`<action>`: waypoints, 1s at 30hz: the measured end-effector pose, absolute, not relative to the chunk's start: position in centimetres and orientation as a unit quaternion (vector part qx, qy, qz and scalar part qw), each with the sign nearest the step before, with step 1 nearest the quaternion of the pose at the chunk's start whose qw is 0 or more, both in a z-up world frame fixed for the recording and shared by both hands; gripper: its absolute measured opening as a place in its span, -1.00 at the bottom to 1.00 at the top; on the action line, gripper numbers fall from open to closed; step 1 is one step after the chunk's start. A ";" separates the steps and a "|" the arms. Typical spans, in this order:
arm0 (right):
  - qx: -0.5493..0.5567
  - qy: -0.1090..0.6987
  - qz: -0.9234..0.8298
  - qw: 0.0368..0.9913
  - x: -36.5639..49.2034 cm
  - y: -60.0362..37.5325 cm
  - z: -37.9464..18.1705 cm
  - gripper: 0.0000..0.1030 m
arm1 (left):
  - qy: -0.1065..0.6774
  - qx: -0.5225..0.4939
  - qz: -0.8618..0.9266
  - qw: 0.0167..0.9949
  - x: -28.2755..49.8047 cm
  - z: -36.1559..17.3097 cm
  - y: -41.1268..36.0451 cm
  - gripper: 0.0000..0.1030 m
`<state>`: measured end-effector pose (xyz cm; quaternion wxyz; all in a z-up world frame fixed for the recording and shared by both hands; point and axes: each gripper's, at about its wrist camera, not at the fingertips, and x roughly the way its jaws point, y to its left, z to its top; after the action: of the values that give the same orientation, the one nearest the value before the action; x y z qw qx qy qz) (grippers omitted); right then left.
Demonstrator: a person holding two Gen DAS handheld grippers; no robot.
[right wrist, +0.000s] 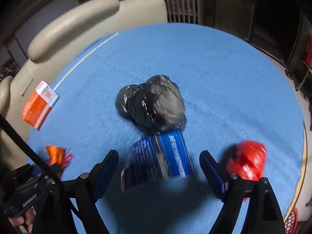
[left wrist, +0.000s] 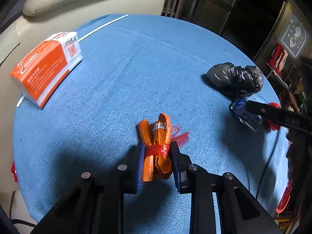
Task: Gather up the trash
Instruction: 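Lift the orange net bag with the left tool while the right tool lifts the blue packet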
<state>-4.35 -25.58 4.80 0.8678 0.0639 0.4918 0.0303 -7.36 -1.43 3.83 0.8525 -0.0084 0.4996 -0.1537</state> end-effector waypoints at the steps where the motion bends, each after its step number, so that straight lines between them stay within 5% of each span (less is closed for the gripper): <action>1: 0.060 0.497 0.033 0.865 -3.8 -25.4 4.4 0.69 | 0.499 -0.007 -0.155 0.852 -7.5 3.9 -1.6 -0.46; 7: -0.009 0.518 0.035 0.855 -2.8 -22.8 2.3 0.68 | 0.499 0.003 -0.162 0.851 -7.3 3.9 -2.0 -0.46; 9: -0.013 0.510 0.027 0.859 -3.0 -22.6 2.5 0.49 | 0.499 0.003 -0.164 0.851 -7.3 3.8 -2.1 -0.46; 30: 0.174 0.414 0.079 0.890 -14.5 -26.6 8.2 0.33 | 0.486 0.037 -0.137 0.862 -10.3 5.5 -3.8 -0.46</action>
<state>-14.48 -26.65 8.22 0.8898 0.1743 0.4144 0.0787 -10.33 -3.82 5.55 0.8624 0.0367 0.4861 -0.1368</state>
